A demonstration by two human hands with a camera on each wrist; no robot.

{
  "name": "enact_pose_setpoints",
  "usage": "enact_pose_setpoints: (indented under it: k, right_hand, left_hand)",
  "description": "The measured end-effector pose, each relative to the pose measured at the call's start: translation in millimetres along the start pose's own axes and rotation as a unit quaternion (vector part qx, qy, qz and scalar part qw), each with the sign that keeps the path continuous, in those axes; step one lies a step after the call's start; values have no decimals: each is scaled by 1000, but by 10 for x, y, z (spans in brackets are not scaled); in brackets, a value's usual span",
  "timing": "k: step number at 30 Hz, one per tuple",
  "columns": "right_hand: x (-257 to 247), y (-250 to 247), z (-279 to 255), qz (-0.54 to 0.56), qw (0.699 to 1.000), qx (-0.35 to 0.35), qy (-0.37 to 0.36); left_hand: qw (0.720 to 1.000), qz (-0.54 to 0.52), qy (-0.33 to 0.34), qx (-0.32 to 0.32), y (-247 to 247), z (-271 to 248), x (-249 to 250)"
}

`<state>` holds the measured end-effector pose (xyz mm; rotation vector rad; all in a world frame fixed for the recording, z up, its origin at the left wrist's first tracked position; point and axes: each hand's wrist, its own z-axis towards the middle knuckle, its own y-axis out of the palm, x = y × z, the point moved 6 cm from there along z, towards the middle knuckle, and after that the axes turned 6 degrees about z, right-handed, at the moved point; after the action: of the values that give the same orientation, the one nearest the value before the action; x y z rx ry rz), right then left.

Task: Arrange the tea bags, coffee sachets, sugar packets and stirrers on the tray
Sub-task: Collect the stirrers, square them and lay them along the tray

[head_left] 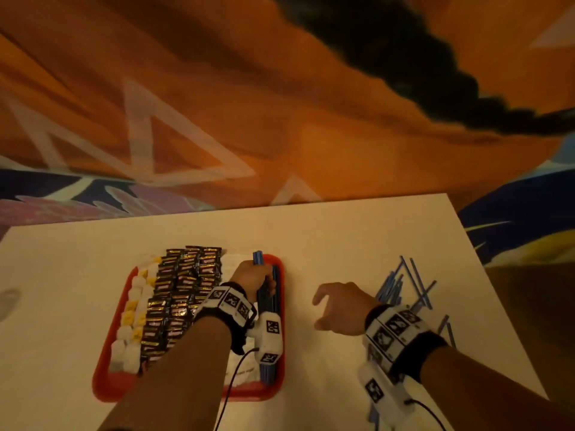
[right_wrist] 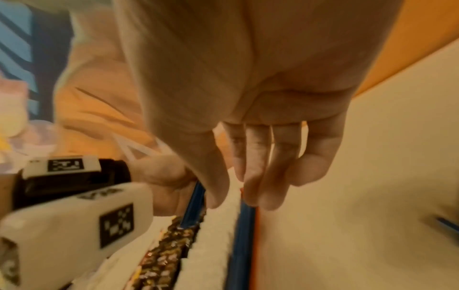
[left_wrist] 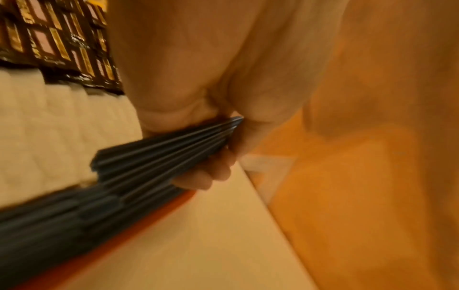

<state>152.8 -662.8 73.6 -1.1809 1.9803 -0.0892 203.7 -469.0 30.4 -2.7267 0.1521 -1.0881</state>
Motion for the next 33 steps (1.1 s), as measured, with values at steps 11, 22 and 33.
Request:
enact_pose_setpoints:
  k: [11, 22, 33]
  right_hand:
    - [936, 213, -18, 84, 994, 26, 62]
    - [949, 235, 31, 116, 992, 35, 41]
    - [1045, 233, -27, 112, 992, 39, 42]
  left_hand:
    - [918, 388, -1, 88, 64, 561, -198]
    - [872, 473, 19, 128, 105, 569, -179]
    - [849, 489, 145, 135, 166, 429, -296]
